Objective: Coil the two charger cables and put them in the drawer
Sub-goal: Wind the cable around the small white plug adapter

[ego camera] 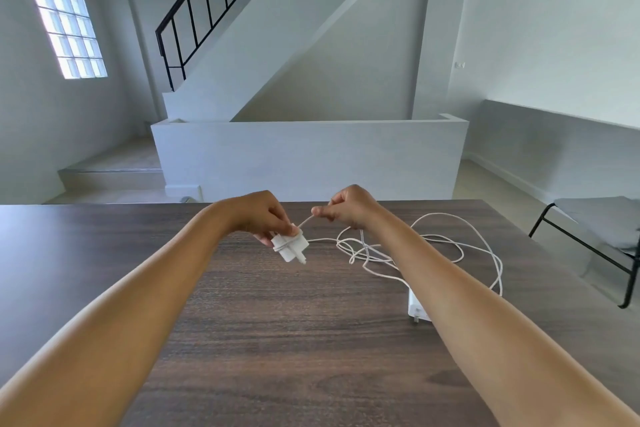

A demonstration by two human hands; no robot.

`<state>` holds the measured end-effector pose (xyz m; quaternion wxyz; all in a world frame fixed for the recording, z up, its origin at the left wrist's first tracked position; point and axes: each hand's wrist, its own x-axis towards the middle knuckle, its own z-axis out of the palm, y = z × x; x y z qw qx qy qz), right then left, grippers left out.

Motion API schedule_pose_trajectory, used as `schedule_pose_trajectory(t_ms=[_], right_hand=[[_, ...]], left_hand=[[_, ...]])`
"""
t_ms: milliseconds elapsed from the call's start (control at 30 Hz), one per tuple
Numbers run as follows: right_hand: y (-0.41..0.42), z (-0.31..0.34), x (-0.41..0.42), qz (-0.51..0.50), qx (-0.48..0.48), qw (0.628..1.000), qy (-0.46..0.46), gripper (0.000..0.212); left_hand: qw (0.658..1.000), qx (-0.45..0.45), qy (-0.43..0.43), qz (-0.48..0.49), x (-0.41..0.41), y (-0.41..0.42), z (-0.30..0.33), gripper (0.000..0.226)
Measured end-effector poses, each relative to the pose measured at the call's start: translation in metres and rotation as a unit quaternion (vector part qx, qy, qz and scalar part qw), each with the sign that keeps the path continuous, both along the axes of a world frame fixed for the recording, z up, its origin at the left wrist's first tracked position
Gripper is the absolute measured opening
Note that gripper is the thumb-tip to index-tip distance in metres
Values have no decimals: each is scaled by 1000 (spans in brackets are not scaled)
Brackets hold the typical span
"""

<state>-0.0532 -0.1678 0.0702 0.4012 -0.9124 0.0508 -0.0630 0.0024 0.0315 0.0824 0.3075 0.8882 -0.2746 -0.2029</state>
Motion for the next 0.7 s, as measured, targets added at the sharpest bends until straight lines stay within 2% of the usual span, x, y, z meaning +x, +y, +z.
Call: schedule_pose_trajectory(t_ms=[67, 133, 233, 300, 333, 400, 500, 567, 633, 700], right_hand=[[3, 5, 0, -17, 10, 1000, -18, 38], [7, 4, -1, -20, 35, 999, -19, 38], [15, -3, -7, 14, 105, 994, -17, 39], [19, -9, -12, 46, 143, 989, -3, 37], [20, -13, -16, 62, 155, 986, 10, 36], [21, -21, -21, 95, 163, 981, 45, 34], [20, -35, -25, 153, 170, 967, 112, 35], [20, -43, -22, 171, 176, 959, 143, 38], [17, -48, -18, 158, 173, 961, 145, 40], [10, -51, -15, 133, 172, 967, 129, 41]], left_hand=[[994, 35, -103, 30, 6, 0, -5, 30], [969, 48, -220, 104, 10, 0, -12, 35], [917, -19, -332, 221, 5, -8, -19, 31], [894, -89, -337, 281, 4, -12, -21, 30], [888, -131, -311, 311, 6, -12, -21, 32], [871, -247, -200, 375, 14, -11, -17, 40], [803, -441, 38, 398, 18, -14, -10, 28], [760, -518, 152, 361, 13, -20, -5, 18], [760, -533, 196, 317, 8, -21, -1, 15], [778, -524, 214, 274, 6, -19, 2, 15]])
